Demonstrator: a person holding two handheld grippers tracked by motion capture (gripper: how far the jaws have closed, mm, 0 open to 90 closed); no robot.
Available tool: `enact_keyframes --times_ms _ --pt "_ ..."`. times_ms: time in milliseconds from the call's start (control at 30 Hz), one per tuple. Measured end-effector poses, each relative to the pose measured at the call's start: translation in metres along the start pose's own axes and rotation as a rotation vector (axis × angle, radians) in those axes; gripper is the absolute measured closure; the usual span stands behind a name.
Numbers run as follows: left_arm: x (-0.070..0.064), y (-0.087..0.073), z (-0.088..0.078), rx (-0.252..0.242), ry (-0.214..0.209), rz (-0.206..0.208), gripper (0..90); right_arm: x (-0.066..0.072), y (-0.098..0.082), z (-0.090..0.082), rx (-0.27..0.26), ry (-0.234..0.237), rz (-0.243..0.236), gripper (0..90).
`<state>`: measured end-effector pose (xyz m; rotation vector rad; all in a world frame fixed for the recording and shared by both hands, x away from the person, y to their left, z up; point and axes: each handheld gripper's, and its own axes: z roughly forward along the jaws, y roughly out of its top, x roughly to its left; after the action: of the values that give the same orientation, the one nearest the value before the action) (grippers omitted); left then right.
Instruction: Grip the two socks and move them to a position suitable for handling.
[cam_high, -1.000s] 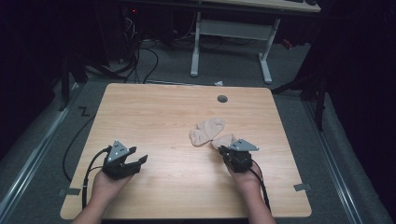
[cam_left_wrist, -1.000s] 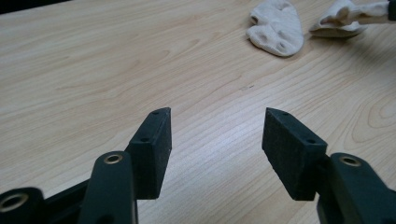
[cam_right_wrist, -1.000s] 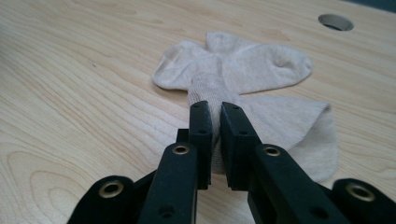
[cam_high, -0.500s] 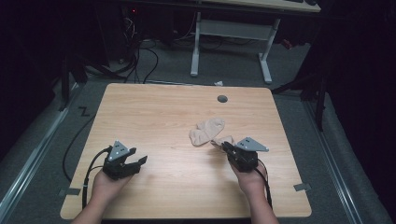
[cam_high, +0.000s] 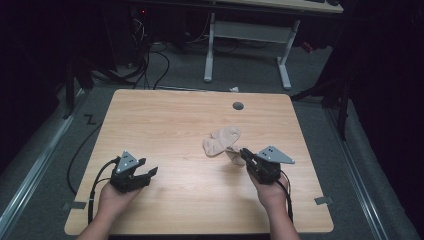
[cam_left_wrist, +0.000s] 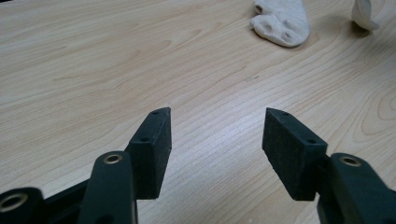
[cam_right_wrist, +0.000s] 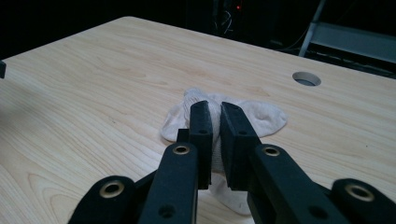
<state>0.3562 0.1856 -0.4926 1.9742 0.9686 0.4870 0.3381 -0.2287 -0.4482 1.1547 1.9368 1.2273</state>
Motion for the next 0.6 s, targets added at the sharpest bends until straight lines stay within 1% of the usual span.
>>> enact_keyframes --times_ms 233,400,600 --pt "0.000 0.000 -0.001 -0.006 0.001 0.003 43.0 0.004 0.006 -0.006 -0.029 -0.002 -0.014 84.1" --pt "0.001 0.000 -0.002 -0.014 0.002 0.001 43.0 0.007 0.009 -0.009 -0.046 0.008 -0.016 84.1" --pt "0.001 0.000 -0.003 -0.017 0.002 0.004 43.0 0.012 0.012 -0.013 -0.062 0.014 -0.029 84.0"
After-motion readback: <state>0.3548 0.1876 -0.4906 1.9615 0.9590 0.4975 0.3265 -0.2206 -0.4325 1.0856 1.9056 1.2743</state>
